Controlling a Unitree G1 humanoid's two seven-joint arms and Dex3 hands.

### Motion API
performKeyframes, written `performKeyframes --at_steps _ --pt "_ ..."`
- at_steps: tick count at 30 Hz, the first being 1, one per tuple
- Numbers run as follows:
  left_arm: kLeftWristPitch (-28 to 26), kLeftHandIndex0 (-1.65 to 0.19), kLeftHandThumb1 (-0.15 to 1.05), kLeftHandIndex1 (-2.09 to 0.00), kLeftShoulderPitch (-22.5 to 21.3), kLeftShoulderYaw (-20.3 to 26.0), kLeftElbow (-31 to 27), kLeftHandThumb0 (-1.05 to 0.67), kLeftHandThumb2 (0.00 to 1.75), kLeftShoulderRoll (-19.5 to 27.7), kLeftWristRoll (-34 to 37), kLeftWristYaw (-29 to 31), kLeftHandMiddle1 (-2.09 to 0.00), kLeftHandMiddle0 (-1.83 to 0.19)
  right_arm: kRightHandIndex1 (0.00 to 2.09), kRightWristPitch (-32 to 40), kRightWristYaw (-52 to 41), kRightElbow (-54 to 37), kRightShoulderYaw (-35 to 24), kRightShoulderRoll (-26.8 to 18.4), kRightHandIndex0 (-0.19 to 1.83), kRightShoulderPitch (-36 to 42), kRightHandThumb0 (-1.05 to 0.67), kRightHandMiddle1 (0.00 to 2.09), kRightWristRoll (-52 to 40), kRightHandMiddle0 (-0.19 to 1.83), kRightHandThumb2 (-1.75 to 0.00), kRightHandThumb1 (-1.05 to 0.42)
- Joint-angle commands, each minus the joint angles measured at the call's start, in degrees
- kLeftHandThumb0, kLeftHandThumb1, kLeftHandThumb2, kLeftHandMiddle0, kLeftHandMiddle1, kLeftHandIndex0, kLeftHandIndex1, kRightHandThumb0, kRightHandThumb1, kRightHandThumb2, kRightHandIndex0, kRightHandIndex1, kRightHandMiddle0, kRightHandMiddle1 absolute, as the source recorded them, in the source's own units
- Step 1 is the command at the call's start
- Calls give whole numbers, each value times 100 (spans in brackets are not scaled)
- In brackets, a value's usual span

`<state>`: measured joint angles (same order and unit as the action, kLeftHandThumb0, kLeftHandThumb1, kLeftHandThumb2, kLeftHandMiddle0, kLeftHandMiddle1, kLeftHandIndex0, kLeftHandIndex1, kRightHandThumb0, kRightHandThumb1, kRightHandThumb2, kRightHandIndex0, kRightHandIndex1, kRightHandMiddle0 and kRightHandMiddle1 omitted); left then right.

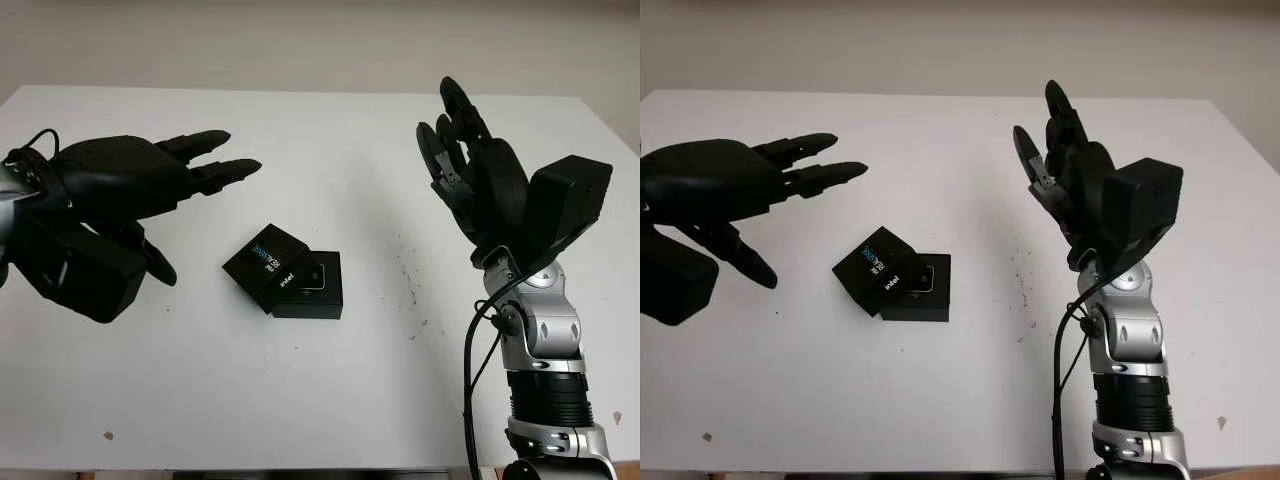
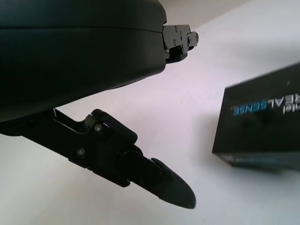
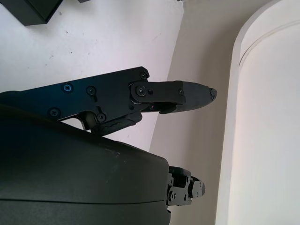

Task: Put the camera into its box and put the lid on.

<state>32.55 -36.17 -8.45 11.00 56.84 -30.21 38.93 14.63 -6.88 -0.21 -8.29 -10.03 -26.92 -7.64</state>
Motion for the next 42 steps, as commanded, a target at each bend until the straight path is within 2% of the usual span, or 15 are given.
performKeyframes --at_steps 1,4,9,14,20,26,34,42 --pt "88 15 77 -5 -30 -112 56 -53 5 -51 -177 -162 -7 6 1 -19 2 -47 -38 -65 -17 -65 -55 11 -19 -10 -33 -105" --pt "164 16 78 -5 -58 -232 148 -53 5 -119 -430 -368 -6 6 3 -142 -48 -10 -13 -100 -16 -3 -53 11 24 -10 -34 -105" --pt "360 16 76 -5 -194 -416 693 -55 5 -459 -505 -795 -7 3 3 -103 -24 -15 22 -54 -16 55 -54 11 43 -10 -33 -105" --pt "403 11 78 -7 -270 -454 1252 -55 6 -883 -34 -835 -7 1 3 -80 13 -33 49 -59 -17 67 -54 10 76 -10 -34 -105" --pt "388 11 81 -6 -282 -462 1458 -52 6 -1137 317 -772 -7 0 4 -97 -18 -65 96 -110 -15 118 -53 10 119 -9 -33 -105" --pt "437 13 83 -5 -267 -490 1431 -56 6 -1201 443 -675 -5 2 4 -76 -25 -91 112 -108 -15 140 -54 9 153 -10 -34 -105" --pt "125 9 83 -7 -184 -475 1209 -51 5 -1246 693 -339 -5 2 5 -137 -66 -44 90 -114 -15 138 -55 9 174 -9 -33 -105" --pt "117 4 82 -8 -34 -477 1117 -45 5 -1306 863 -263 -6 1 6 -154 -63 -50 94 -148 -14 140 -55 9 222 -8 -33 -105"
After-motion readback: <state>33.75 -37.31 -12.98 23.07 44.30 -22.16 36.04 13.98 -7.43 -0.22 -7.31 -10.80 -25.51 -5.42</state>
